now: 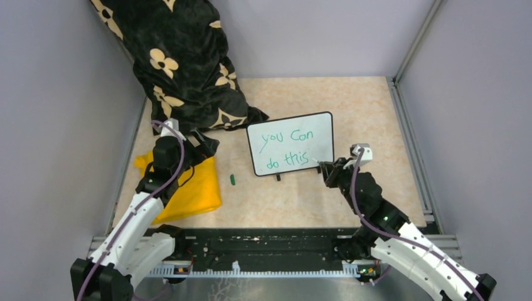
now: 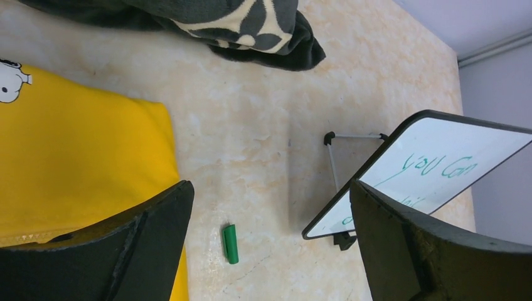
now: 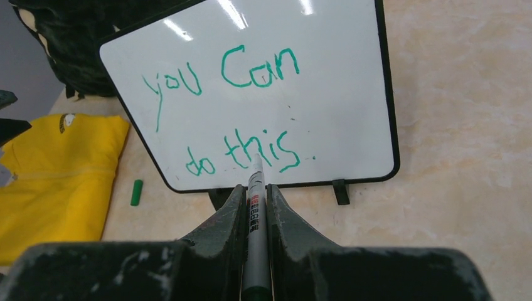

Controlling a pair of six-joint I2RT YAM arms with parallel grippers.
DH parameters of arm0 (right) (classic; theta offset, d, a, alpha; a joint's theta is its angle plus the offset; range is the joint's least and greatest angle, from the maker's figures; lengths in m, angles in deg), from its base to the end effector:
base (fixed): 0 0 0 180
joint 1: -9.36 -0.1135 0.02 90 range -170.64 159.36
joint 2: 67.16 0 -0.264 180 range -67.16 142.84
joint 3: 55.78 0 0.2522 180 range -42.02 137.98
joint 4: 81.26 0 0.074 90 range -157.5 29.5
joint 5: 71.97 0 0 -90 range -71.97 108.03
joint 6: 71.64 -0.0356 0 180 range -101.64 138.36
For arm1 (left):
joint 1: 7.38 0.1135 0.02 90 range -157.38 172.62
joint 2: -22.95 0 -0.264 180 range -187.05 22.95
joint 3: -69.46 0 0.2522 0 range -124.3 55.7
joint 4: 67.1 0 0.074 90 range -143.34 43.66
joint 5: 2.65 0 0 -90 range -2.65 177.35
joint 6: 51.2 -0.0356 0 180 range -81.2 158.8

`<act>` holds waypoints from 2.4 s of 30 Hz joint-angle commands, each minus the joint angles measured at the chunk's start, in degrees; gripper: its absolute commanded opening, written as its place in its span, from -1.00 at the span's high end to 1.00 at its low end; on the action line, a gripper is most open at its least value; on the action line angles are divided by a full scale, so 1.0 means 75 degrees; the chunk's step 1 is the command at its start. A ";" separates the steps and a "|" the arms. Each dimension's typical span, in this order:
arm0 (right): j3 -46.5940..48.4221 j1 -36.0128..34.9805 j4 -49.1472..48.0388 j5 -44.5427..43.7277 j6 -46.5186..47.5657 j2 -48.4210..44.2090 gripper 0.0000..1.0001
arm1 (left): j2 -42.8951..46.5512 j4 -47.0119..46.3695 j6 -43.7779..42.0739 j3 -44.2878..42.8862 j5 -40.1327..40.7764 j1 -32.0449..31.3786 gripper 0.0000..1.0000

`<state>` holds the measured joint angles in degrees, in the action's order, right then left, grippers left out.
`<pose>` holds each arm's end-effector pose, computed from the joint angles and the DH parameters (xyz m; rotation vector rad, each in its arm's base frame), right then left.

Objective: Write a sentence on the whiteboard
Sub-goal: Write a sentence on the whiteboard, then close the whiteboard marker at the center of the board.

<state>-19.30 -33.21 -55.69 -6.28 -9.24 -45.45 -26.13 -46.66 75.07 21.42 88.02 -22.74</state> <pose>0.1006 0.0725 0.2555 0.0809 1.7695 0.5219 0.1941 -0.0529 0.2683 -0.3691 1.9566 -0.5801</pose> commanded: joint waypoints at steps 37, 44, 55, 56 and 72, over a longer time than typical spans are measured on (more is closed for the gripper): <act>0.0967 -0.0371 -0.1743 -0.0260 0.0963 0.1639 1.00 | -0.3778 0.2499 -0.0328 -0.1742 0.0282 -0.1878 -0.57; 0.0968 -0.0371 -0.1855 -0.0244 0.1004 0.1675 1.00 | -0.4598 0.3284 -0.0400 -0.2222 0.0644 -0.1971 -0.35; 0.0932 -0.0371 -0.1776 -0.0249 0.0912 0.1591 1.00 | -0.5617 0.3495 0.0044 -0.2673 0.1226 -0.2524 -0.20; 0.0923 -0.0371 -0.1775 -0.0257 0.0915 0.1568 1.00 | -0.5710 0.3547 0.0080 -0.2733 0.1315 -0.2574 -0.20; 0.0876 -0.0371 -0.1731 -0.0332 0.0843 0.1425 1.00 | -0.6329 0.4056 0.0530 -0.3031 0.2174 -0.2800 0.03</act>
<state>-12.52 -35.53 -67.38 -7.88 -2.46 -34.10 -72.51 -18.05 77.15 -0.44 102.27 -43.09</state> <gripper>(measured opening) 0.123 0.508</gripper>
